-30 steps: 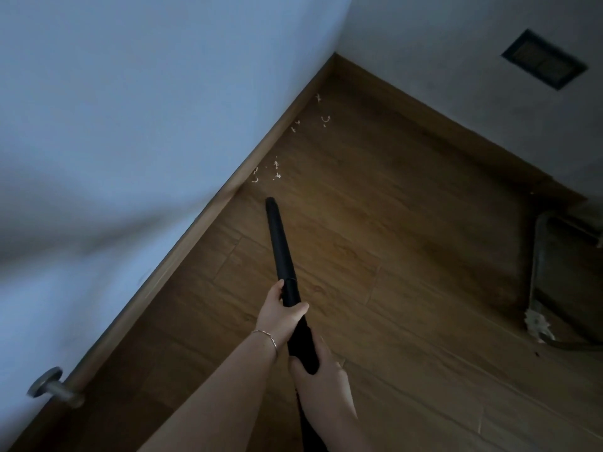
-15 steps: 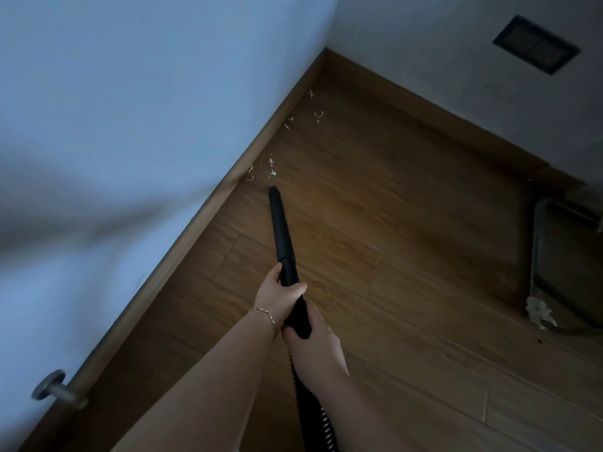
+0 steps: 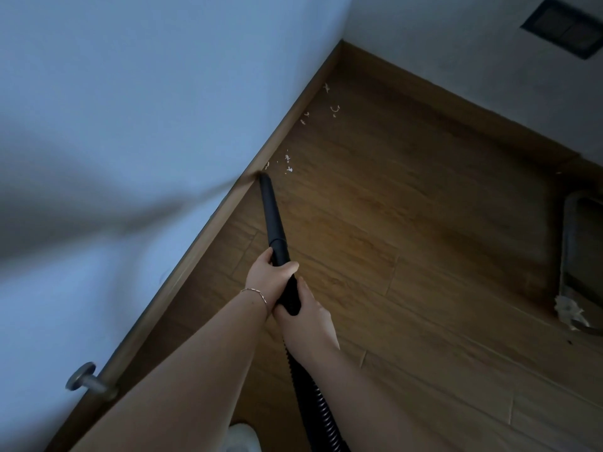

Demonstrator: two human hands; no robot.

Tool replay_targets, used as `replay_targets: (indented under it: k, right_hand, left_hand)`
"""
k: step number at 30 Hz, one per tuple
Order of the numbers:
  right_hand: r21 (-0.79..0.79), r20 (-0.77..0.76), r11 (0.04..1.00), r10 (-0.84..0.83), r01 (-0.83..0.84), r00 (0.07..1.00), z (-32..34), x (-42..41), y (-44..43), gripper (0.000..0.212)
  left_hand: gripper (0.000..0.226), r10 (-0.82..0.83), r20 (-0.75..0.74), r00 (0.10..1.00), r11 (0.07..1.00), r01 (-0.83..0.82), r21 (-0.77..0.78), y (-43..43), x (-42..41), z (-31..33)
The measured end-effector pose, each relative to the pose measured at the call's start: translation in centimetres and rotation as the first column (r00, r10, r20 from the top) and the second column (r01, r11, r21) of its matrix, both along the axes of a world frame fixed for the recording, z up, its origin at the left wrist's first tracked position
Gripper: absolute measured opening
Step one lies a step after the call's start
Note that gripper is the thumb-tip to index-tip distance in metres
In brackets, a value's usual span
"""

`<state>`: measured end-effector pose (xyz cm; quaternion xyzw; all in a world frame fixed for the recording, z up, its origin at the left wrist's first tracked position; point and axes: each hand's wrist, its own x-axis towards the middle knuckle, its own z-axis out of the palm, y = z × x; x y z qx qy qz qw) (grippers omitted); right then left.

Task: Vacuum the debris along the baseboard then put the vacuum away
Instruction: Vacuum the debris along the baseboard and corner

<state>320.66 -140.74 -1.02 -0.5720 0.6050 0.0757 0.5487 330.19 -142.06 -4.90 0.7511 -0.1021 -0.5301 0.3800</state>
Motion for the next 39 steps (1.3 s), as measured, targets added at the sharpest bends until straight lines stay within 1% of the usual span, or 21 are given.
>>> replay_targets:
  k: [2, 3, 4, 5, 6, 9, 11, 14, 15, 18, 19, 22, 25, 26, 27, 29, 32, 34, 35, 37, 39]
  right_hand:
    - [0.0, -0.003, 1.0, -0.016, 0.016, 1.0, -0.2, 0.2, -0.2, 0.062]
    - [-0.001, -0.002, 1.0, -0.023, 0.023, 1.0, -0.4, 0.2, -0.4, 0.062]
    - [-0.004, -0.004, 0.999, -0.032, 0.032, 0.999, -0.5, 0.1, -0.6, 0.061]
    - [-0.011, -0.005, 0.999, -0.043, 0.043, 0.999, -0.5, 0.0, -0.9, 0.059]
    - [-0.02, -0.005, 0.998, -0.053, 0.053, 0.999, -0.6, -0.1, -1.2, 0.057]
    - [-0.036, -0.012, 0.996, -0.085, 0.085, 0.996, -0.6, -0.7, -2.1, 0.056]
    - [-0.035, -0.027, 0.993, -0.112, 0.111, 0.993, -0.5, -1.0, -2.6, 0.057]
    - [-0.033, -0.032, 0.99, -0.141, 0.14, 0.989, -0.3, -1.4, -3.6, 0.055]
    - [-0.035, -0.024, 0.989, -0.145, 0.144, 0.989, -0.3, -1.3, -4.0, 0.053]
    - [-0.058, 0.001, 0.988, -0.141, 0.141, 0.99, -0.6, -0.5, -5.0, 0.047]
    - [-0.064, 0.005, 0.989, -0.136, 0.136, 0.991, -0.8, -0.1, -5.3, 0.047]
    - [-0.063, 0.019, 0.991, -0.118, 0.119, 0.993, -1.0, 1.1, -5.8, 0.049]
    - [-0.057, 0.03, 0.993, -0.104, 0.106, 0.994, -0.8, 1.8, -5.9, 0.05]
    - [-0.054, 0.031, 0.993, -0.101, 0.103, 0.994, -0.7, 1.9, -5.8, 0.049]
    - [-0.051, 0.03, 0.994, -0.098, 0.099, 0.995, -0.6, 1.9, -5.5, 0.05]
    - [-0.04, 0.025, 0.996, -0.084, 0.085, 0.996, -0.4, 2.0, -4.9, 0.052]
    - [-0.025, 0.034, 0.997, -0.078, 0.078, 0.996, 0.0, 2.2, -4.1, 0.054]
    - [-0.019, 0.039, 0.997, -0.077, 0.078, 0.996, 0.2, 2.2, -3.6, 0.054]
    - [-0.016, 0.039, 0.997, -0.073, 0.073, 0.997, 0.3, 2.1, -3.3, 0.054]
    - [-0.011, 0.036, 0.998, -0.056, 0.056, 0.998, 0.4, 1.9, -2.7, 0.055]
    - [-0.002, 0.041, 0.999, -0.047, 0.047, 0.998, 0.5, 1.7, -2.4, 0.058]
  left_hand:
    - [0.023, 0.008, -0.036, 0.999, 1.0, -0.008, -0.001, -0.4, 0.3, -0.2]
    - [0.02, 0.013, -0.052, 0.999, 1.0, -0.012, 0.004, -0.6, 0.4, -0.5]
    - [0.025, 0.014, -0.069, 0.998, 1.0, -0.013, 0.009, -0.9, 0.4, -0.6]
    - [0.044, 0.011, -0.084, 0.996, 1.0, -0.009, 0.018, -1.2, 0.4, -0.8]
    - [0.057, 0.006, -0.101, 0.995, 1.0, -0.004, 0.024, -1.6, 0.3, -1.0]
    - [0.066, -0.017, -0.148, 0.989, 1.0, 0.02, 0.02, -2.9, -0.2, -1.1]
    - [0.068, -0.043, -0.177, 0.983, 0.999, 0.046, 0.017, -3.8, -0.5, -0.9]
    - [0.07, -0.091, -0.163, 0.982, 0.995, 0.094, 0.016, -5.0, -1.0, -1.3]
    - [0.066, -0.096, -0.156, 0.983, 0.995, 0.098, 0.009, -5.3, -0.9, -1.4]
    - [0.034, -0.104, -0.141, 0.984, 0.994, 0.105, -0.006, -6.2, -0.1, -1.5]
    - [0.035, -0.107, -0.132, 0.985, 0.994, 0.106, -0.012, -6.4, 0.3, -1.6]
    - [0.049, -0.127, -0.078, 0.989, 0.992, 0.126, -0.012, -6.9, 1.7, -1.9]
    - [0.039, -0.105, -0.061, 0.993, 0.994, 0.105, -0.008, -6.7, 2.7, -1.7]
    - [0.04, -0.103, -0.061, 0.993, 0.995, 0.102, -0.007, -6.5, 2.9, -1.7]
    - [0.042, -0.105, -0.057, 0.993, 0.994, 0.105, -0.006, -6.2, 3.0, -1.7]
    - [0.055, -0.089, -0.055, 0.994, 0.996, 0.089, 0.001, -5.6, 3.1, -1.7]
    - [0.037, -0.092, -0.024, 0.995, 0.996, 0.092, 0.02, -4.8, 3.2, -1.2]
    - [0.033, -0.102, 0.009, 0.995, 0.994, 0.102, 0.038, -4.2, 3.1, -1.0]
    - [0.037, -0.109, 0.016, 0.994, 0.993, 0.108, 0.038, -3.9, 3.0, -0.8]
    - [0.058, -0.103, 0.012, 0.995, 0.994, 0.103, 0.042, -3.3, 2.9, -0.9]
    - [0.067, -0.099, 0.013, 0.995, 0.994, 0.098, 0.044, -2.8, 2.7, -0.9]
